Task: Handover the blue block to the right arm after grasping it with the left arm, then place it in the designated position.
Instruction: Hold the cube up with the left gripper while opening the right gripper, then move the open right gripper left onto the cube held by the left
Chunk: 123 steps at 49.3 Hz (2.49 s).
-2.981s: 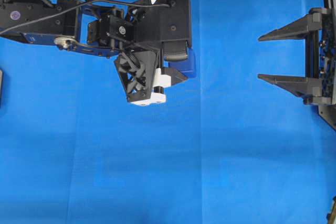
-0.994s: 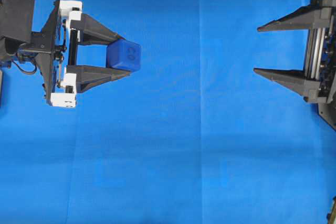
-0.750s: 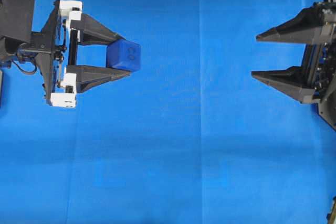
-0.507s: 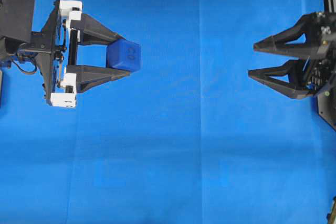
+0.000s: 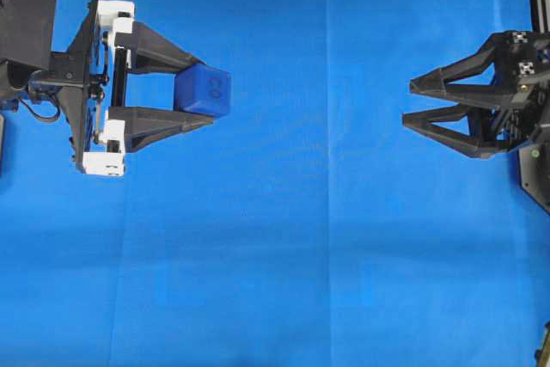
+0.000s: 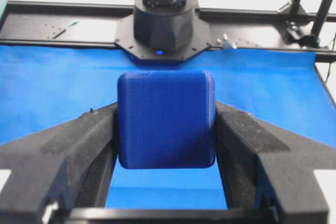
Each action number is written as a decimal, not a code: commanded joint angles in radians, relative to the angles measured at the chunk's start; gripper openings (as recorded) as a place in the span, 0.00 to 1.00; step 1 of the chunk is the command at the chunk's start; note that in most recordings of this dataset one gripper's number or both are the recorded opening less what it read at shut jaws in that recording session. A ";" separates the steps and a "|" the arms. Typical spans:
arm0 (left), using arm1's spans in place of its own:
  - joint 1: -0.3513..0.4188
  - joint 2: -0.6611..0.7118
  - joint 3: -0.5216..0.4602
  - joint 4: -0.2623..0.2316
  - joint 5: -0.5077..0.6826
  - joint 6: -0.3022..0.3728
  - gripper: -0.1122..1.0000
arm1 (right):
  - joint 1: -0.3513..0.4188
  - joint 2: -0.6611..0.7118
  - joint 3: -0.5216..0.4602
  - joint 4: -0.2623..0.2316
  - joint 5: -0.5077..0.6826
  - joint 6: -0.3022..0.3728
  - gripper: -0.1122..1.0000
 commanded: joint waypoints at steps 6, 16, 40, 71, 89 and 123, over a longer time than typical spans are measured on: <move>-0.002 -0.012 -0.012 -0.002 -0.014 -0.002 0.53 | 0.002 0.002 -0.025 -0.002 -0.003 0.003 0.98; -0.002 -0.012 -0.012 -0.002 -0.014 -0.002 0.53 | 0.002 0.003 -0.026 -0.002 -0.009 0.003 0.96; -0.002 -0.014 -0.011 -0.002 -0.014 -0.002 0.53 | 0.002 0.002 -0.031 -0.002 -0.011 0.003 0.95; -0.002 -0.014 -0.011 -0.002 -0.014 -0.002 0.53 | 0.002 0.003 -0.034 -0.002 -0.011 0.003 0.95; -0.002 -0.014 -0.011 -0.002 -0.014 -0.002 0.53 | 0.002 0.046 -0.060 -0.002 -0.011 0.003 0.95; -0.002 -0.014 -0.011 -0.002 -0.011 -0.002 0.53 | 0.000 0.492 -0.453 -0.064 -0.054 0.000 0.95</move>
